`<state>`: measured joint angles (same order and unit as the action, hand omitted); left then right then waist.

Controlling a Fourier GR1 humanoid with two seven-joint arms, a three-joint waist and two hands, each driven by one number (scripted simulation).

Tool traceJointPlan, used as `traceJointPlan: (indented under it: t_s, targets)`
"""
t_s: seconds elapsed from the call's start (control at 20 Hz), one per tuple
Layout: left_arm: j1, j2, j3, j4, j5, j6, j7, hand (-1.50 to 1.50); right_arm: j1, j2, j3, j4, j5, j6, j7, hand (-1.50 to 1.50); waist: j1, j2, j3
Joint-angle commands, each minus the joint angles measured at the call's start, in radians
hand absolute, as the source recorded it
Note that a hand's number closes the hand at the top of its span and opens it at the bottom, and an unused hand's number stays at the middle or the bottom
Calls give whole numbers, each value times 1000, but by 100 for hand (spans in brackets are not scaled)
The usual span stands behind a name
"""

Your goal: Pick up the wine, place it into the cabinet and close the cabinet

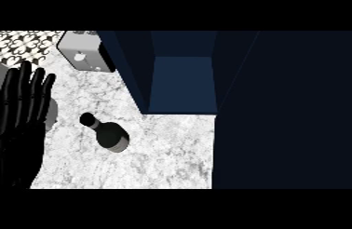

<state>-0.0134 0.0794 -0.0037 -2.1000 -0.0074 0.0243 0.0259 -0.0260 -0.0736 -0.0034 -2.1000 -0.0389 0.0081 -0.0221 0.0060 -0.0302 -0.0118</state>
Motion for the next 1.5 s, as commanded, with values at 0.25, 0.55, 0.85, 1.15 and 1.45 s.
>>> traceJointPlan:
  t_s: [0.25,0.55,0.85,1.15,1.45]
  targets:
    - [-90,26,35,57,-13,-19,-41,-150,204,9,43,-209,82,-17,67,-150,-18,29,12]
    - [-40,-23,0,-59,185,-25,234,-150,259,11,187,-315,-77,66,262,-150,-13,27,12]
    - [-68,-2,30,-192,204,26,394,-150,169,21,243,-444,-5,-18,469,-150,-5,29,11]
    - [-114,-4,-19,-272,130,90,520,-150,143,58,400,-510,118,-91,563,-150,-8,28,11]
    - [-98,-25,-85,-334,69,140,609,-150,123,31,423,-503,157,-137,588,-150,-8,27,12]
